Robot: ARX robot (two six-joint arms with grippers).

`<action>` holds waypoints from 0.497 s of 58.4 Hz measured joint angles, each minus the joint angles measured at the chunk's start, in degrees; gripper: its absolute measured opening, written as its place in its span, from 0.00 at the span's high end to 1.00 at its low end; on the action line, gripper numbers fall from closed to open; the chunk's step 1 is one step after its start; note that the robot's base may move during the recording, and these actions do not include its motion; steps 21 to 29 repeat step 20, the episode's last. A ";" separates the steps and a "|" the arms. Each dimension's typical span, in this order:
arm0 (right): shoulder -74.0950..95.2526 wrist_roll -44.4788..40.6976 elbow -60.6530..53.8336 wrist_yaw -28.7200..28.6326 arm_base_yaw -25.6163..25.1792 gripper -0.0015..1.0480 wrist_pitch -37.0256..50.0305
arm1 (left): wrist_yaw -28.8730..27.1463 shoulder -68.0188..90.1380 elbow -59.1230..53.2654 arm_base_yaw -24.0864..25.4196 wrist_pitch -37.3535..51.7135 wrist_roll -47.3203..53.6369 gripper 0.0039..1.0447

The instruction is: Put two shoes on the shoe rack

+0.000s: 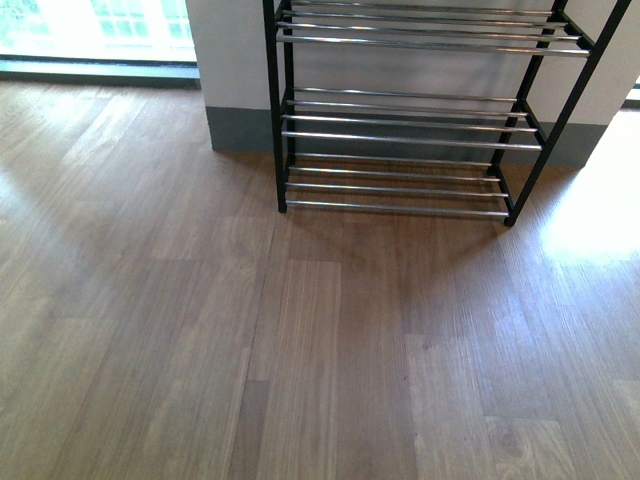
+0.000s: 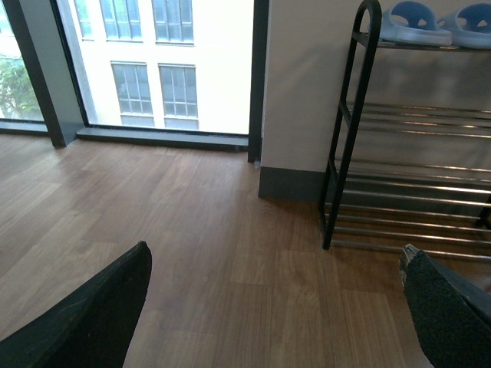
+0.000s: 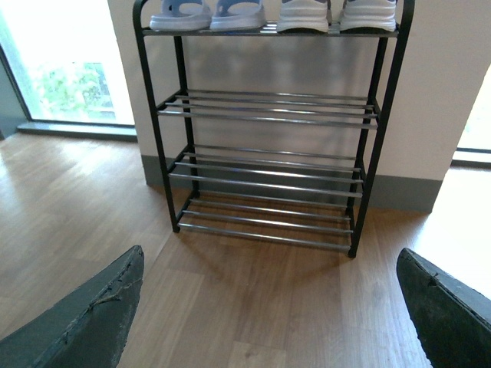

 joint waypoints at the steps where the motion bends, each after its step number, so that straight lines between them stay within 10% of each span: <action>1: 0.00 0.00 0.00 0.02 0.00 0.09 0.00 | 0.00 0.00 0.00 0.00 0.00 0.00 0.09; 29: 0.00 0.00 0.00 0.00 0.00 0.09 0.00 | -0.02 0.00 0.00 0.00 0.00 0.00 0.09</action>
